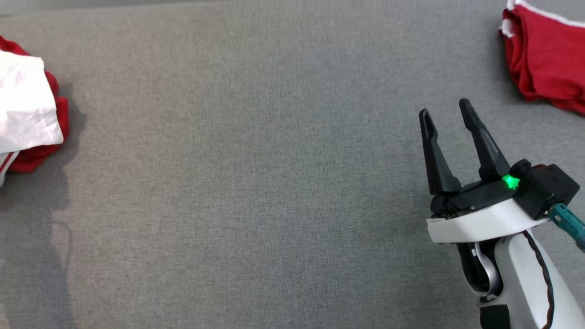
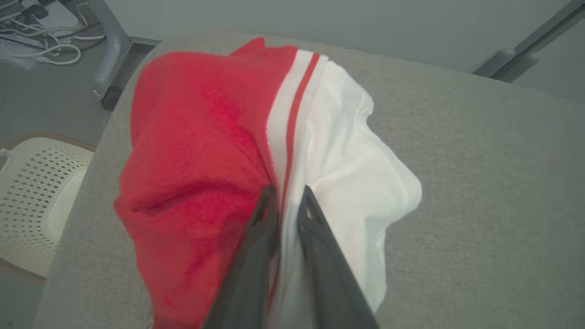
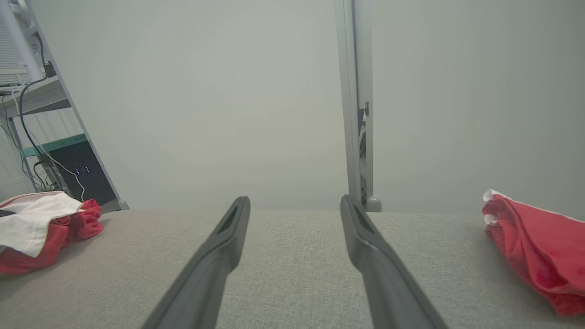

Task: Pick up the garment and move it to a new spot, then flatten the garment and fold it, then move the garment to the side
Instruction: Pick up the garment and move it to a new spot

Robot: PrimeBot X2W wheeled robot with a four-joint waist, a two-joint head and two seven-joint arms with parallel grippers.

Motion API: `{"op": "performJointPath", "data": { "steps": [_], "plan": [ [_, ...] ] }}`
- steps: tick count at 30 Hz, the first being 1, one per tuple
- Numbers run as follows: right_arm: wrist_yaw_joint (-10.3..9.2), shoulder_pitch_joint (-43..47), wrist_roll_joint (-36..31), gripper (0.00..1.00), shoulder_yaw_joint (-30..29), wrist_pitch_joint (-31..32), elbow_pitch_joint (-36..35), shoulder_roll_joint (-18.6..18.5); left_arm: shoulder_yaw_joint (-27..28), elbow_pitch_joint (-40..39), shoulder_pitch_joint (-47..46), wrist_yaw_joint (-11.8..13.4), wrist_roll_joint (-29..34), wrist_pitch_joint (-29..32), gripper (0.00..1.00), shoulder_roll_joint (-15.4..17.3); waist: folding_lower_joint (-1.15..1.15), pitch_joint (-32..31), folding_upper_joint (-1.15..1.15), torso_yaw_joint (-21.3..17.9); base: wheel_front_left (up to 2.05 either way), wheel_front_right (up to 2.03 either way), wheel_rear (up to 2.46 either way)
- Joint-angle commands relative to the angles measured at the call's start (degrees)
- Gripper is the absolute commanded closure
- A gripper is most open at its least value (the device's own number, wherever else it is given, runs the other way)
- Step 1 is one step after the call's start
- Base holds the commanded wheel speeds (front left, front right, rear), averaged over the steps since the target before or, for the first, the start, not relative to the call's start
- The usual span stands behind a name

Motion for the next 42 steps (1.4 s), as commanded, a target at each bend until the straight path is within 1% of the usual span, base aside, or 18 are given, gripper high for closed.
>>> {"op": "performJointPath", "data": {
  "steps": [1, 6, 13, 21, 27, 30, 33, 36, 37, 38, 39, 40, 41, 42],
  "plan": [
    [0.02, 0.78, 0.69, 0.0, -0.03, -0.16, 0.14, -0.05, -1.16, -1.61, 0.2, -0.06, -0.17, -0.14, 1.0, 0.9, 0.0, -3.41, 0.0, -0.25, 0.0, 0.0, 0.0],
    [0.01, 3.09, 1.7, 0.0, -0.28, -0.16, 1.46, 0.46, -4.69, -7.91, 0.91, -0.06, -2.47, 0.75, 1.0, 2.83, 0.0, -8.36, 0.0, -1.0, 0.0, 0.0, 0.0],
    [0.02, 6.06, 2.34, 0.0, -1.22, -0.16, 2.18, 0.78, -9.04, -17.65, 1.68, -0.06, -4.86, 2.17, 1.0, 3.5, 0.0, -13.61, 0.0, -2.88, 0.0, 0.0, 0.0],
    [0.01, 7.89, 2.64, 0.0, -1.78, -0.16, 2.59, 0.9, -12.75, -30.65, 3.97, -0.06, -8.28, 5.12, 1.0, 1.51, 0.0, -17.39, 0.0, -6.44, 0.0, 0.0, 0.0],
    [0.02, 8.48, 2.67, 0.0, -2.73, -0.16, 2.32, 0.92, -13.74, -40.26, 6.06, 0.52, -11.32, 6.18, 1.0, -2.0, 0.0, -18.27, 0.0, -9.17, 0.0, 0.0, 0.0],
    [0.02, 8.85, 2.46, 0.0, -3.56, -0.16, 2.15, 0.8, -13.59, -44.71, 7.88, 1.59, -12.88, 5.01, 1.0, -3.98, 0.0, -18.07, 0.0, -10.22, 0.0, 0.0, 0.0],
    [0.02, 8.91, 2.39, 0.0, -4.04, -0.16, 1.97, 0.82, -15.12, -47.87, 11.45, 2.58, -11.26, 3.53, 1.0, -4.32, 0.0, -17.53, 0.0, -11.08, 0.0, 0.0, 0.0],
    [0.02, 9.12, 2.33, 0.0, -4.18, -0.16, 1.94, 0.79, -16.3, -48.91, 14.22, 2.85, -9.96, 1.86, 1.0, -4.49, 0.0, -17.09, 0.0, -11.41, 0.0, 0.0, 0.0],
    [0.02, 9.01, 2.32, 0.0, -4.21, -0.16, 1.98, 0.7, -16.91, -48.63, 16.19, 3.61, -6.19, -2.05, 1.0, -4.33, 0.0, -16.51, 0.0, -11.63, 0.0, 0.0, 0.0],
    [0.02, 9.01, 2.32, 0.0, -4.21, -0.16, 1.98, 0.7, -16.91, -48.63, 16.19, 3.61, -6.19, -2.05, 1.0, -4.33, 0.0, -16.51, 0.0, -11.63, 0.0, 0.0, 0.0],
    [0.02, 8.91, 2.32, 0.0, -4.24, -0.16, 2.0, 0.63, -17.75, -47.99, 17.81, 3.92, -4.61, -3.86, 1.0, -4.73, 0.0, -16.23, 0.0, -11.68, 0.0, 0.0, 0.0],
    [0.02, 8.77, 2.31, 0.0, -4.36, -0.16, 2.13, 0.55, -18.84, -46.2, 20.77, 4.55, -2.63, -7.56, 1.0, -6.36, 0.0, -15.79, 0.0, -11.58, 0.0, 0.0, 0.0],
    [0.02, 8.77, 2.31, 0.0, -4.36, -0.16, 2.13, 0.55, -18.84, -46.2, 20.77, 4.55, -2.63, -7.56, 1.0, -6.36, 0.0, -15.79, 0.0, -11.58, 0.0, 0.0, 0.0],
    [0.02, 8.74, 2.31, 0.0, -4.25, -0.16, 2.23, 0.51, -19.3, -44.77, 21.47, 4.63, -1.35, -9.05, 1.0, -6.55, 0.0, -15.58, 0.0, -11.48, 0.0, 0.0, 0.0]
  ]
}}
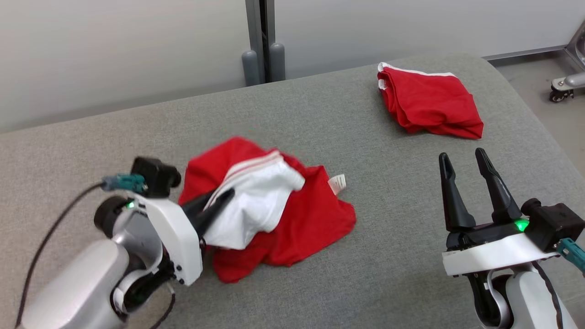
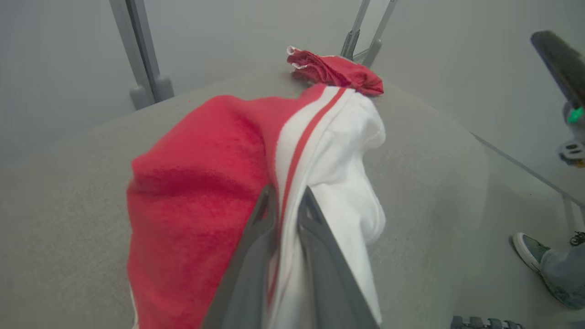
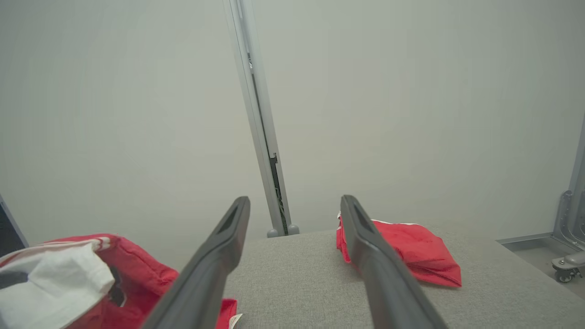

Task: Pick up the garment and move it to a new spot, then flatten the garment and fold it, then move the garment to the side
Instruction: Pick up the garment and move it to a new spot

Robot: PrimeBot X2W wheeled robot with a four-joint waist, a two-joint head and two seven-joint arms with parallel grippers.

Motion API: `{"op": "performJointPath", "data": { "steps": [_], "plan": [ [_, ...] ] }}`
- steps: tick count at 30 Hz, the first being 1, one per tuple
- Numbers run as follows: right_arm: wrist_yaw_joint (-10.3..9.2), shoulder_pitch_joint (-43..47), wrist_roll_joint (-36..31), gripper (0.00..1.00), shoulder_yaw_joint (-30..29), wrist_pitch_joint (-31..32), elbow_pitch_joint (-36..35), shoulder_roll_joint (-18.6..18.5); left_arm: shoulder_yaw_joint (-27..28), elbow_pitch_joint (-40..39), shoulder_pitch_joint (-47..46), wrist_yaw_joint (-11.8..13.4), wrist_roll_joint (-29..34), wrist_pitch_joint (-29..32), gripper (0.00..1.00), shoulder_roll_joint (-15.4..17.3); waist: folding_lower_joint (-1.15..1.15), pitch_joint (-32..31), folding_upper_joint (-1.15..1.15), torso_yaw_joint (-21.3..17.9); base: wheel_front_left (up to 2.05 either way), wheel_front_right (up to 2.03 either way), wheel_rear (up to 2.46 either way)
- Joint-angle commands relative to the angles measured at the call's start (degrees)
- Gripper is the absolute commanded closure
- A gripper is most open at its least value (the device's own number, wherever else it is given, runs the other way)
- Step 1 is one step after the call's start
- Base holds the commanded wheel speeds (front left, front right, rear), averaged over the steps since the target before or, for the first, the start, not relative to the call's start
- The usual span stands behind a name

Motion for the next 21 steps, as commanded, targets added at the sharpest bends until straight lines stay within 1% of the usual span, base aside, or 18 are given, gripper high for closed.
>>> {"op": "performJointPath", "data": {
  "steps": [1, 3, 8, 11, 12, 13, 14, 17, 21],
  "plan": [
    [0.02, 0.32, -0.09, 0.0, 0.23, -0.16, 0.05, -0.32, -0.03, 1.21, 0.52, 0.28, 0.7, -0.95, 1.0, 0.25, 0.0, 0.29, 0.0, 0.21, 0.0, 0.0, 0.0],
    [0.02, 0.02, -0.11, 0.0, 0.48, -0.16, 0.33, -0.48, -0.85, 5.26, 1.68, 0.13, 1.7, -2.87, 1.0, -1.02, 0.0, 0.62, 0.0, 0.6, 0.0, 0.0, 0.0],
    [0.01, -0.64, -0.3, 0.0, 1.1, -0.16, 0.86, -0.87, -2.42, 16.19, 2.71, -1.44, 1.94, -4.97, 1.0, -3.12, 0.0, 0.77, 0.0, 1.44, 0.0, 0.0, 0.0],
    [0.02, -0.56, -0.29, 0.0, 1.4, -0.16, 1.22, -1.07, -3.06, 21.12, 2.35, -2.57, 1.56, -6.46, 1.0, -5.05, 0.0, 0.51, 0.0, 2.1, 0.0, 0.0, 0.0],
    [0.02, -0.42, -0.3, 0.0, 1.55, -0.16, 1.34, -1.2, -3.28, 22.35, 2.11, -2.78, 1.55, -7.15, 0.75, -5.61, 0.0, 0.36, 0.0, 2.33, 0.0, 0.0, 0.0],
    [0.02, -0.28, -0.29, 0.0, 1.66, -0.16, 1.42, -1.28, -3.38, 23.42, 1.8, -3.1, 1.49, -7.87, 0.33, -6.12, 0.0, 0.19, 0.0, 2.56, 0.0, 0.0, 0.0],
    [0.02, -0.17, -0.3, 0.0, 1.77, -0.16, 1.54, -1.32, -3.57, 24.44, 1.58, -3.31, 1.4, -8.53, 0.0, -6.75, 0.0, 0.01, 0.0, 2.79, 0.0, 0.0, 0.0],
    [0.02, 0.2, -0.3, 0.0, 1.91, -0.16, 1.79, -1.45, -3.86, 26.21, 0.63, -3.82, 1.23, -10.47, 0.0, -8.14, 0.0, -0.58, 0.0, 3.48, 0.0, 0.0, 0.0],
    [0.02, 0.51, -0.11, 0.0, 1.89, -0.16, 1.95, -1.73, -4.21, 26.44, -0.57, -4.06, 2.33, -12.73, 0.0, -8.55, 0.0, -1.19, 0.0, 4.26, 0.0, 0.0, 0.0]
  ]
}}
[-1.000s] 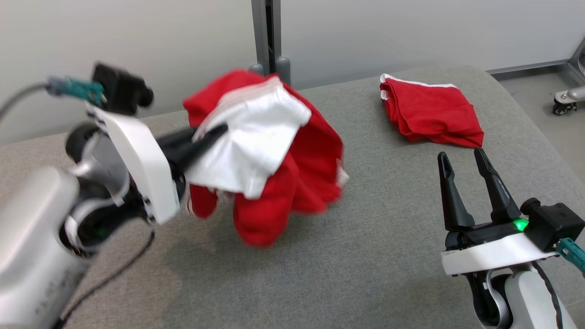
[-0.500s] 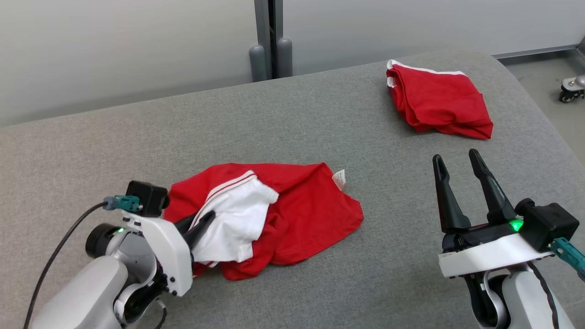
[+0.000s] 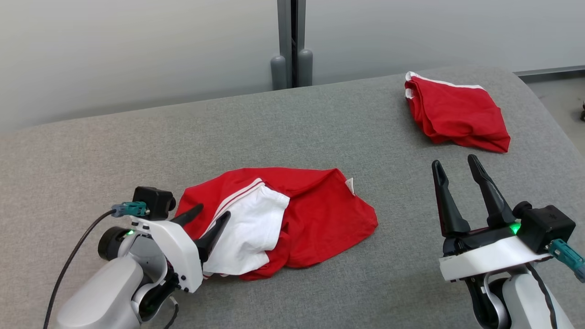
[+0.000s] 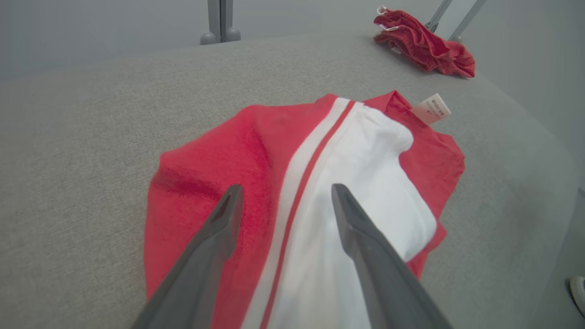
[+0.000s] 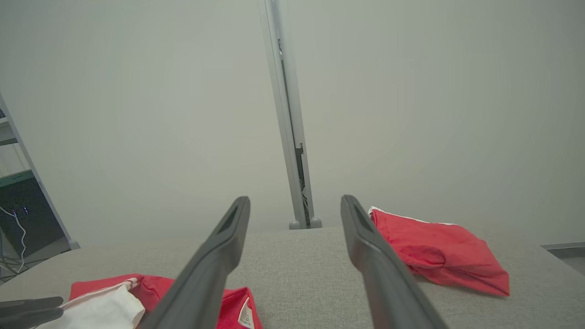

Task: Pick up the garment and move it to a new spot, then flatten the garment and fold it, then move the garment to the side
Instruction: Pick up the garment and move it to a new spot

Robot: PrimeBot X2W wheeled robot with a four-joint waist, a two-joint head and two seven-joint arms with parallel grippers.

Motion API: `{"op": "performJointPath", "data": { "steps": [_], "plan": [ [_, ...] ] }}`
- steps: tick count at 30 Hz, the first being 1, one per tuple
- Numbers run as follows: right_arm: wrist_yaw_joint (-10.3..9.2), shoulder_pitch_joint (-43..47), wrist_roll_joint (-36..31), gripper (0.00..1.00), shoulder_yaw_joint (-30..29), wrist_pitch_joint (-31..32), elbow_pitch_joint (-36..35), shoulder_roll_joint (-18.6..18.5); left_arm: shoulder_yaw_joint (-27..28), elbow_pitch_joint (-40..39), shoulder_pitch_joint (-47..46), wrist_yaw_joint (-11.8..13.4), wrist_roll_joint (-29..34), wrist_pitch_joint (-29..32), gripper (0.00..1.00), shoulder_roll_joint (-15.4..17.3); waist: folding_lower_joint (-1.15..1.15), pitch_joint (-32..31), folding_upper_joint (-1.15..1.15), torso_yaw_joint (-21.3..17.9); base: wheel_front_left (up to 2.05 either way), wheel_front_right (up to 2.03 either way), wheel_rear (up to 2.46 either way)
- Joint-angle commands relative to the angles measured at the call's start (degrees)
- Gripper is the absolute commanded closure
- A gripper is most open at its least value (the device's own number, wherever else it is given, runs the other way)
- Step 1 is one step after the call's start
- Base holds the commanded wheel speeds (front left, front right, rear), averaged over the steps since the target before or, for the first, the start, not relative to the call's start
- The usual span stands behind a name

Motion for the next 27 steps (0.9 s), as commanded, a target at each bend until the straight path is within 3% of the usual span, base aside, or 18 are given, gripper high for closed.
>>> {"op": "performJointPath", "data": {
  "steps": [1, 4, 8, 16, 17, 23, 27],
  "plan": [
    [0.02, 0.74, -0.02, 0.0, 0.07, -0.16, 0.04, -0.57, 0.15, -0.38, -0.7, -0.22, 0.57, -0.72, 0.0, 0.25, 0.0, -0.34, 0.0, 0.32, 0.0, 0.0, 0.0],
    [0.02, 1.14, 0.05, 0.0, -0.16, -0.16, 0.02, -0.61, 0.95, -2.54, -1.28, -0.2, 0.84, -2.9, 0.0, 1.18, 0.0, -0.68, 0.0, 0.85, 0.0, 0.0, 0.0],
    [0.02, 1.41, 0.11, 0.0, -0.32, -0.16, 0.14, -0.88, 3.2, -8.44, -1.4, 2.86, 2.47, -6.22, 0.0, 4.6, 0.0, -1.09, 0.0, 1.61, 0.0, 0.0, 0.0],
    [0.01, 2.55, -0.43, 0.0, -0.63, -0.16, -0.07, -0.86, 8.63, -20.34, 4.96, 13.53, 4.86, -13.59, 0.0, 9.67, 0.0, -1.72, 0.0, 2.5, 0.0, 0.0, 0.0],
    [0.01, 2.55, -0.43, 0.0, -0.63, -0.16, -0.07, -0.86, 8.63, -20.34, 4.96, 13.53, 4.86, -13.59, 0.0, 9.67, 0.0, -1.72, 0.0, 2.5, 0.0, 0.0, 0.0],
    [0.02, 4.3, -1.56, 0.0, -2.18, -0.16, -0.37, 0.35, 16.01, -27.18, 14.53, 19.83, 3.9, -18.83, 0.0, 8.49, 0.0, -2.35, 0.0, 3.2, 0.0, 0.0, 0.0],
    [0.02, 5.09, -1.53, 0.0, -2.86, -0.16, -1.03, 0.92, 19.08, -30.28, 20.15, 21.51, 6.01, -19.23, 0.0, 6.71, 0.0, -2.26, 0.0, 3.88, 0.0, 0.0, 0.0]
  ]
}}
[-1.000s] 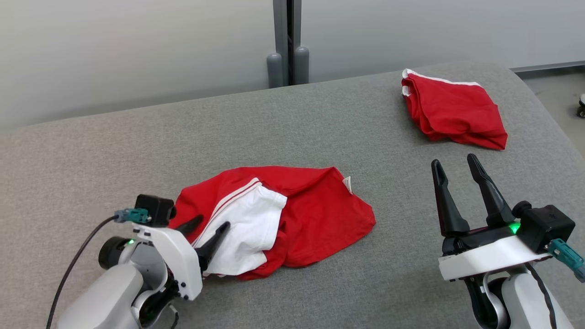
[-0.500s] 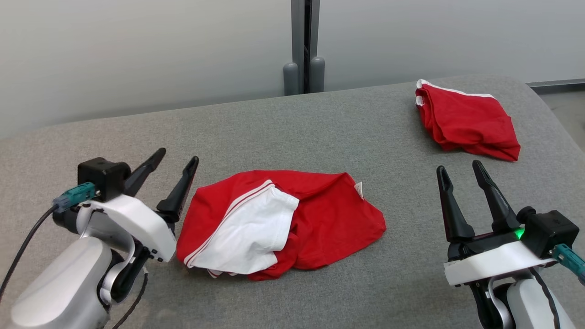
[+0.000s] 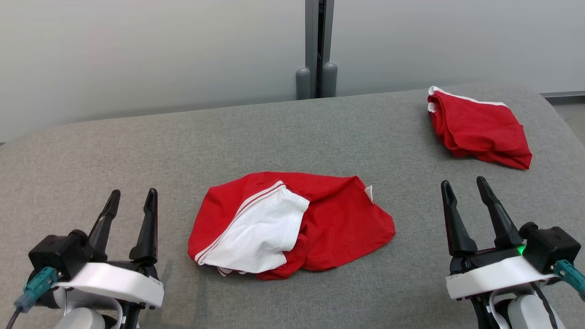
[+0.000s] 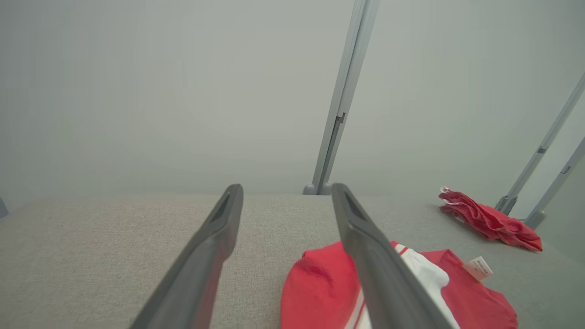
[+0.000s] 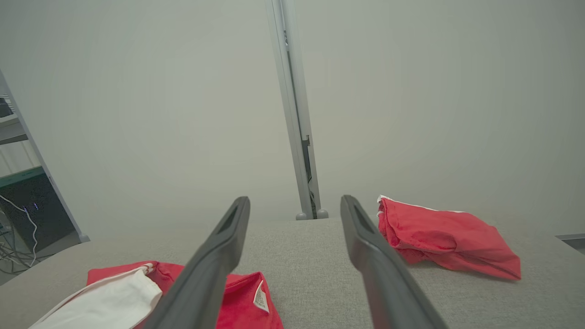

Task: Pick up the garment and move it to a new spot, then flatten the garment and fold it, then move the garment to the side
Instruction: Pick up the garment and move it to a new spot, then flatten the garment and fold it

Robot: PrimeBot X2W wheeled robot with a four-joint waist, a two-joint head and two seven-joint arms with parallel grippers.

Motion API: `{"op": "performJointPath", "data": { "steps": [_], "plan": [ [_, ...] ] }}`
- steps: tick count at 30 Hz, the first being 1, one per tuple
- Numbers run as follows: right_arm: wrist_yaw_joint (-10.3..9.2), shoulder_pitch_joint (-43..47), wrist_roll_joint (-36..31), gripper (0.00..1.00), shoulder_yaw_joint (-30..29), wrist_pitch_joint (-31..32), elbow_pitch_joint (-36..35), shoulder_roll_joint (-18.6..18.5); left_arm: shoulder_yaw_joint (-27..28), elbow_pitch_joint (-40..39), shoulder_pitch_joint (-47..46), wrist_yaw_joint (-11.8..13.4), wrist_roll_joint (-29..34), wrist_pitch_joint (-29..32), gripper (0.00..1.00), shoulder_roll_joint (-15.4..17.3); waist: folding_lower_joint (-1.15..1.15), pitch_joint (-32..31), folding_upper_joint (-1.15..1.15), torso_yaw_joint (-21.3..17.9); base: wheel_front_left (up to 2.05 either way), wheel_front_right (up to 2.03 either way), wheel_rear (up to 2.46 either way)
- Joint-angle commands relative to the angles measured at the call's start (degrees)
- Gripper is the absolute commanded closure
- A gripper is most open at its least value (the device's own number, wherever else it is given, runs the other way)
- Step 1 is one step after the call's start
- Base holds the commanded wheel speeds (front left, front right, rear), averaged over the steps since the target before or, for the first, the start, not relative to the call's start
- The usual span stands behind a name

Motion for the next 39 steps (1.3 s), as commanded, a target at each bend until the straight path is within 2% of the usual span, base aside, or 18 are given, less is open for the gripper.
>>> {"op": "performJointPath", "data": {
  "steps": [1, 5, 9, 14, 22, 39],
  "plan": [
    [0.02, 0.56, -0.29, 0.0, -0.46, -0.16, -0.6, 0.03, 1.63, -0.98, 1.07, 0.75, 1.51, -0.22, 0.0, -0.69, 0.0, 0.13, 0.0, 0.33, 0.0, 0.0, 0.0],
    [0.02, 1.32, -0.37, 0.0, -1.24, -0.16, -1.27, 0.21, 4.51, -2.15, 4.85, 1.22, 5.04, -0.23, 0.0, -4.07, 0.0, 0.09, 0.0, 1.0, 0.0, 0.0, 0.0],
    [0.02, 2.62, 0.47, 0.0, -3.47, -0.16, -2.13, 0.33, 6.65, -2.21, 7.74, 0.31, 8.11, -0.25, 0.0, -6.74, 0.0, -0.56, 0.0, 1.29, 0.0, 0.0, 0.0],
    [0.02, 3.17, -0.24, 0.0, -3.33, -0.16, -2.3, 0.42, 8.68, -2.21, 9.78, -1.07, 10.69, -0.25, 0.0, -9.02, 0.0, -0.79, 0.0, 1.29, 0.0, 0.0, 0.0],
    [0.02, 2.49, -0.54, 0.0, -3.14, -0.16, -2.42, 0.51, 10.01, -1.2, 9.58, -3.09, 12.47, -0.25, 0.0, -10.58, 0.0, -0.78, 0.0, 1.48, 0.0, 0.0, 0.0],
    [0.02, 2.29, -0.32, 0.0, -2.44, -0.16, -1.51, 0.2, 9.99, 0.64, 9.17, -5.14, 12.62, 0.79, 0.0, -12.29, 0.0, -0.62, 0.0, 1.45, 0.0, 0.0, 0.0]
  ]
}}
